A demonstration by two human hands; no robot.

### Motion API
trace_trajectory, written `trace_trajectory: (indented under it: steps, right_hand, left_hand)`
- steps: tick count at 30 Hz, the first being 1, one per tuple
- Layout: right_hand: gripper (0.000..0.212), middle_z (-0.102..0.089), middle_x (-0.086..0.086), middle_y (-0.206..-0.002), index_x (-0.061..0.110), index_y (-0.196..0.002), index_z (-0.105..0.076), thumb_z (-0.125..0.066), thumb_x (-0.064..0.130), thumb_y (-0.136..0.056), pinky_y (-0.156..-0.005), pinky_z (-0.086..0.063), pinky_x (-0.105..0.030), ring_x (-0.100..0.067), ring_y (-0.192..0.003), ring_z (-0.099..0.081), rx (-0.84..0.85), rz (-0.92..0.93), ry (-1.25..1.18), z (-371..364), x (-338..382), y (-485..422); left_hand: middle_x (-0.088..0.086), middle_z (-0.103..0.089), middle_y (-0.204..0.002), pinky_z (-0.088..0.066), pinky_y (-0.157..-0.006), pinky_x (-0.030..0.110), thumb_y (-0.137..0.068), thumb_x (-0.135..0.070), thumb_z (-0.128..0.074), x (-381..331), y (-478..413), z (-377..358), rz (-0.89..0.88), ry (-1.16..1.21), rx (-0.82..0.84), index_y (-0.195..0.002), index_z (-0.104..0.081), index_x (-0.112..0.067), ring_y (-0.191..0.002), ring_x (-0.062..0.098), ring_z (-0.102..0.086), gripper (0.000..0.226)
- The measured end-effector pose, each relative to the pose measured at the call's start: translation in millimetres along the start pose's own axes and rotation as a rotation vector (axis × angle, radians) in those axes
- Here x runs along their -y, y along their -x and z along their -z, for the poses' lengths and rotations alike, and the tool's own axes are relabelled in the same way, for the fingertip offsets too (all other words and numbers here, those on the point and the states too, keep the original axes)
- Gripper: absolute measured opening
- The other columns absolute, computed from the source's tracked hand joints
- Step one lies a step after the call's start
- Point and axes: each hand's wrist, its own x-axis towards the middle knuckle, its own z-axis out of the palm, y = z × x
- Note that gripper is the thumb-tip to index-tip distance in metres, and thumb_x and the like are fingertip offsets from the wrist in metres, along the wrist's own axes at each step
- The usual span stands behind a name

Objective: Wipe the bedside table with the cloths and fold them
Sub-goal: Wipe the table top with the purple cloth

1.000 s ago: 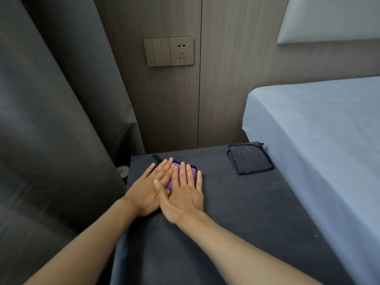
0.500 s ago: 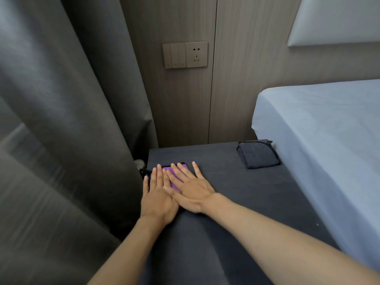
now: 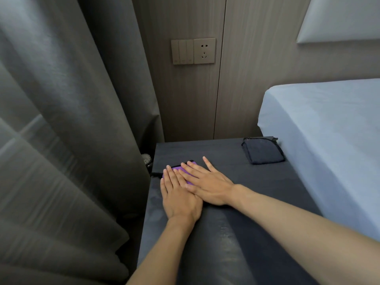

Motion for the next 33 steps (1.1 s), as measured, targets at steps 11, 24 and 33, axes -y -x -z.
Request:
trace_trajectory:
  steps: [11,24,33]
  right_hand:
    - [0.074,0.009,0.010,-0.168,0.031,-0.159,0.009,0.018,0.061,-0.092,-0.121,0.017,-0.050,-0.005,-0.152,0.016,0.028,-0.004,0.119,4.6,-31.1,43.4]
    - [0.072,0.013,0.013,-0.167,0.029,-0.159,0.007,0.012,0.057,-0.094,-0.123,0.014,-0.044,-0.002,-0.150,0.020,0.015,-0.173,0.085,7.6,-75.9,118.2]
    - [0.067,0.014,0.016,-0.166,0.033,-0.158,0.008,0.010,0.059,-0.096,-0.123,0.014,-0.041,0.003,-0.148,0.020,-0.007,-0.328,-0.013,8.2,-102.9,168.6]
  left_hand:
    - [0.019,0.014,-0.163,0.009,-0.122,0.043,-0.082,-0.038,0.007,-50.7,16.1,-17.9,0.006,-0.007,-0.025,-0.154,0.008,0.000,-0.151,0.030,0.016,0.081]
    - [0.019,0.011,-0.164,0.013,-0.119,0.043,-0.090,-0.036,-0.002,-125.0,36.4,-33.1,-0.150,0.026,-0.019,-0.154,0.006,0.000,-0.151,0.030,0.014,0.074]
    - [0.016,0.009,-0.164,0.011,-0.120,0.045,-0.099,-0.037,-0.016,-172.9,48.9,-46.4,-0.262,0.069,-0.020,-0.156,0.000,-0.005,-0.151,0.029,0.015,0.067]
